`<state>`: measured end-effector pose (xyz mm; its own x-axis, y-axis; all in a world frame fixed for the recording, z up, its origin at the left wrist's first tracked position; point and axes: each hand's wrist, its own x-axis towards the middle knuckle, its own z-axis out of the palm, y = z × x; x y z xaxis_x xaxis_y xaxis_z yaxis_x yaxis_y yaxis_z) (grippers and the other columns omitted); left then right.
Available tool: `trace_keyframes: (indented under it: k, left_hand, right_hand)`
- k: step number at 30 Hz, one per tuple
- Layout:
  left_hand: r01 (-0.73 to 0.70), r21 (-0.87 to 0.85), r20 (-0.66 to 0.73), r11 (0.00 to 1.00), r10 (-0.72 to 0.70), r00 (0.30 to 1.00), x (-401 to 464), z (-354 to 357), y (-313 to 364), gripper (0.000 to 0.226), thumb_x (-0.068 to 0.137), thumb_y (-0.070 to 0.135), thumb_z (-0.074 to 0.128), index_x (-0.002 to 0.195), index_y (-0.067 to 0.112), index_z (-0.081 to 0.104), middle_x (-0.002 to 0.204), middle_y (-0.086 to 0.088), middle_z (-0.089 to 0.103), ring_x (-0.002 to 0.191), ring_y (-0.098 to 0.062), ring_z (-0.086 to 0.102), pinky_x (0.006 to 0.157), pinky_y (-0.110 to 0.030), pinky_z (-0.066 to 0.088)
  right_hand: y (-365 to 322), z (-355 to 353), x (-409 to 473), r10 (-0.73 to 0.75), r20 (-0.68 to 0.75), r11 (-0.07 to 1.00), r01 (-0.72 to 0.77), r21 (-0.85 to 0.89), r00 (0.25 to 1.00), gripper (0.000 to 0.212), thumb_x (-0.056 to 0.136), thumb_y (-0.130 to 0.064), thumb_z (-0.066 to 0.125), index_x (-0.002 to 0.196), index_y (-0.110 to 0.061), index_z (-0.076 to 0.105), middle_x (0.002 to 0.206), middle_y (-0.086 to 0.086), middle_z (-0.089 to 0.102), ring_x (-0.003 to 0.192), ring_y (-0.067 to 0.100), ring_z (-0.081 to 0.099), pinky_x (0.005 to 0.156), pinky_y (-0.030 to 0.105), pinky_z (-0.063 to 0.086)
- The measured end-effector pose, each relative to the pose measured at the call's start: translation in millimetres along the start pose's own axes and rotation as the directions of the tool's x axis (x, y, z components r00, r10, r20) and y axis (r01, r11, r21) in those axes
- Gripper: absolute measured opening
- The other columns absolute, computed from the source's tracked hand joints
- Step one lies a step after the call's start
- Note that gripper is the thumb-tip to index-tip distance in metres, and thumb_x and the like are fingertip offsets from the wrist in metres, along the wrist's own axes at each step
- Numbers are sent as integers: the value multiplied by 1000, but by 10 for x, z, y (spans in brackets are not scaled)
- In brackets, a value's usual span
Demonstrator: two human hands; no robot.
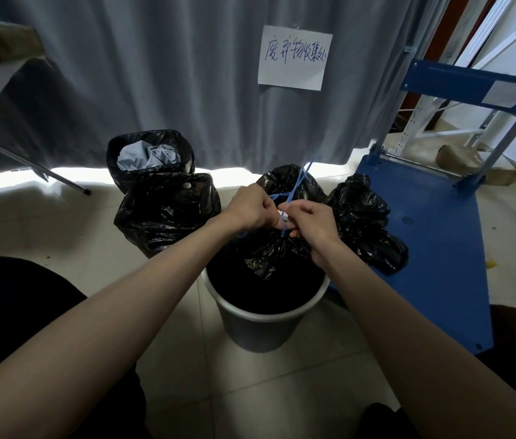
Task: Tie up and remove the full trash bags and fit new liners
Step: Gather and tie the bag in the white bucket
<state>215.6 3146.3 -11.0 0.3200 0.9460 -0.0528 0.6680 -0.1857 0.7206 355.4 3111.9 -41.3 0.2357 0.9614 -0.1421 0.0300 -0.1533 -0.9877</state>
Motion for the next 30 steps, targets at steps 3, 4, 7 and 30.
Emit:
trace_keyframes:
  k: [3, 4, 7, 30]
  left_hand:
    - [-26, 16, 59, 1000, 25, 998, 3, -17, 26, 18, 70, 17, 86, 62, 20, 70, 68, 1, 66, 69, -7, 57, 71, -21, 48]
    - [-40, 28, 75, 999, 37, 996, 6, -23, 37, 18, 72, 16, 85, 63, 18, 69, 65, 3, 63, 65, -5, 55, 69, -21, 46]
    - [-87, 124, 70, 988, 79, 994, -2, -31, 86, 11, 75, 16, 82, 73, 12, 72, 62, 5, 60, 59, -3, 51, 61, -18, 41]
    - [-90, 64, 86, 994, 85, 993, 23, -208, 74, 15, 75, 5, 75, 73, 20, 77, 66, 5, 69, 60, 3, 59, 68, -14, 50]
  right_hand:
    - [5, -5, 20, 47, 2, 999, -47, -18, 999, 19, 92, -9, 57, 91, -6, 75, 68, 6, 67, 54, 11, 57, 47, 20, 41]
    - [3, -6, 23, 66, -5, 998, -66, -9, 998, 19, 92, -9, 56, 89, -5, 74, 67, 7, 65, 51, 11, 55, 46, 20, 39]
    - [-3, -7, 51, 135, -18, 990, -134, 31, 991, 19, 91, -6, 56, 79, -4, 70, 60, 7, 60, 45, 11, 52, 41, 20, 36]
    - [-132, -21, 44, 72, 75, 992, -80, 100, 995, 24, 87, 3, 59, 108, -7, 65, 73, 13, 63, 58, 17, 59, 50, 21, 49]
